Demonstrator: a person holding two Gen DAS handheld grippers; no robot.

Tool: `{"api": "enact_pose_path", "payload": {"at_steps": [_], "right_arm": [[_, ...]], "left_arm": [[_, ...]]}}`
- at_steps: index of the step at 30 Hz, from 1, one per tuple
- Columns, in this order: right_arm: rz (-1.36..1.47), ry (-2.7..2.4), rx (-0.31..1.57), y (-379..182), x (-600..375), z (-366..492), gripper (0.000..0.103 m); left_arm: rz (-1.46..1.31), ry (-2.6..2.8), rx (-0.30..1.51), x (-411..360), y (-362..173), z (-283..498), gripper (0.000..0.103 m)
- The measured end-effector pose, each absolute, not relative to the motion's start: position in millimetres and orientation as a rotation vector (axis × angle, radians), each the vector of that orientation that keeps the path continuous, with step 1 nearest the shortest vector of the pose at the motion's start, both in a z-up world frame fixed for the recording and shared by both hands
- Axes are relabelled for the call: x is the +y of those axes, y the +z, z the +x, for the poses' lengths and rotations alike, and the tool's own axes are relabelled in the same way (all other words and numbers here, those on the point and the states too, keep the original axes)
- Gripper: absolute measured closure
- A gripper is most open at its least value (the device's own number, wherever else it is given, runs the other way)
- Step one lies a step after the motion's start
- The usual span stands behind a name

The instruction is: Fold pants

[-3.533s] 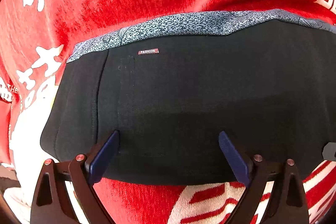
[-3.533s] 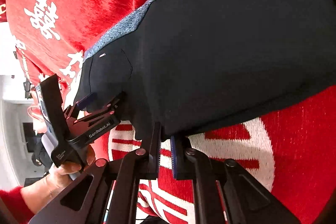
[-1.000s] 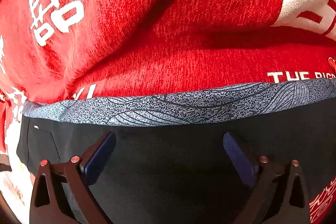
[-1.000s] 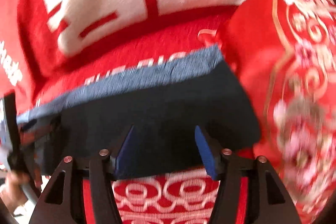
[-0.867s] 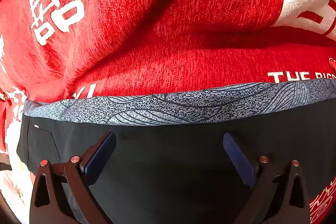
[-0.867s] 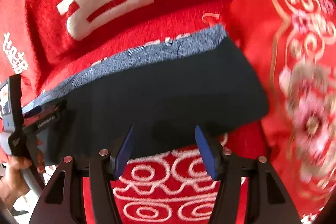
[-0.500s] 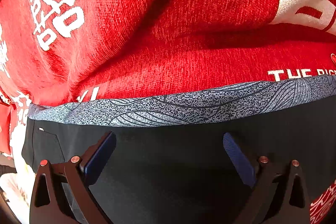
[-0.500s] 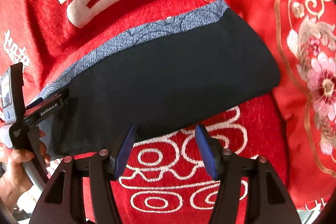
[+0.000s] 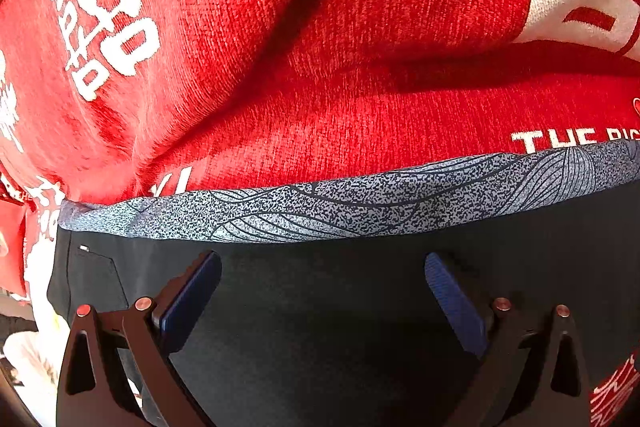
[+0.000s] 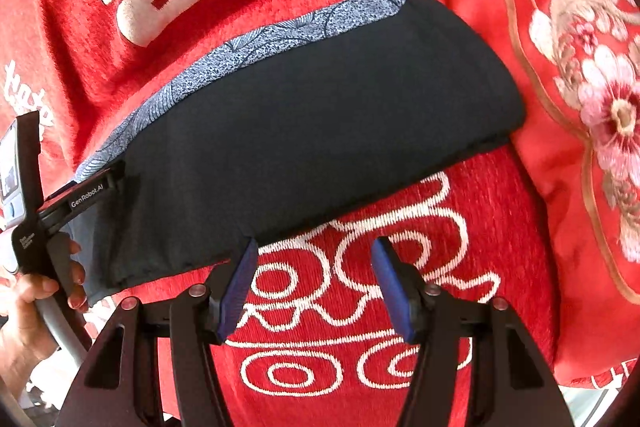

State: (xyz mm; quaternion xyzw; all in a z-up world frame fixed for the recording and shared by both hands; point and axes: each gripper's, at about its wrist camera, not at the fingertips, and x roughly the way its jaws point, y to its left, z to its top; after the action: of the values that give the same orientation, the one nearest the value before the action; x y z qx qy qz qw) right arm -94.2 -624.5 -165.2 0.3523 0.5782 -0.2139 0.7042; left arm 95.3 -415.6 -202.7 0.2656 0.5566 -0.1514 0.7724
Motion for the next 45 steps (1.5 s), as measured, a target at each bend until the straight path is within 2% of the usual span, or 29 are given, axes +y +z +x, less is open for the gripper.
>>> {"api": "enact_pose_path", "payload": {"at_steps": [20, 28, 33, 34, 36, 37, 40, 43, 45], "right_arm": [[0.887, -0.479, 1.229, -160, -638, -135, 0.040], [1.113, -0.463, 1.055, -164, -657, -172, 0.040], [1.217, -0.470, 0.948, -169, -670, -191, 0.040], [1.231, -0.471, 0.929, -169, -672, -195, 0.040], [1.261, -0.475, 0.894, -170, -674, -201, 0.040], [1.274, -0.476, 0.885, -170, -676, -204, 0.040], [1.250, -0.491, 0.897, -164, -674, -206, 0.040], [1.125, -0.501, 0.888, -142, -675, -191, 0.040], [1.029, -0.491, 0.906, -133, -680, -172, 0.040]], "left_arm": [[0.644, -0.317, 1.183, -429, -195, 86, 0.001], [0.555, -0.516, 1.257, -453, -165, 50, 0.001], [0.562, -0.602, 1.259, -483, -167, 22, 0.001], [0.563, -0.613, 1.260, -488, -169, 17, 0.002], [0.581, -0.618, 1.262, -493, -175, 11, 0.014], [0.602, -0.612, 1.279, -495, -180, 8, 0.014], [0.562, -0.620, 1.273, -496, -173, 12, 0.014], [0.558, -0.610, 1.167, -503, -154, 23, 0.014], [0.568, -0.596, 1.162, -511, -157, 35, 0.014]]}}
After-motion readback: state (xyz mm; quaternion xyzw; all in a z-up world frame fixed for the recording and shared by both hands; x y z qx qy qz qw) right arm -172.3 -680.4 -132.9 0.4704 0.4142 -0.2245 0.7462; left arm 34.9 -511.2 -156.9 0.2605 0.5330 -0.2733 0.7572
